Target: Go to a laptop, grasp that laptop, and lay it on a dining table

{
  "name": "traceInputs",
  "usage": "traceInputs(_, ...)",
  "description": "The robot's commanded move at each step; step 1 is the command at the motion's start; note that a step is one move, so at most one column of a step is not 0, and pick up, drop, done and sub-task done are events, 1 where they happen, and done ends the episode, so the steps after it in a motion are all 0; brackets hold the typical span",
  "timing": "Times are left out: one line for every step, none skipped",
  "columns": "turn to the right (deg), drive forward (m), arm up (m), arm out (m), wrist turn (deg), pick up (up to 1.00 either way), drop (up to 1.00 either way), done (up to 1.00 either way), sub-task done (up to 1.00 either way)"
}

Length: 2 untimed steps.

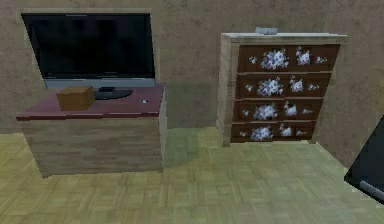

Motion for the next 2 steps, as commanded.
traceInputs(0.0,0.00,0.00,0.00,45.0,0.00,0.00,0.00,0.00)
traceInputs(0.0,0.00,0.00,0.00,45.0,0.00,0.00,0.00,0.00)
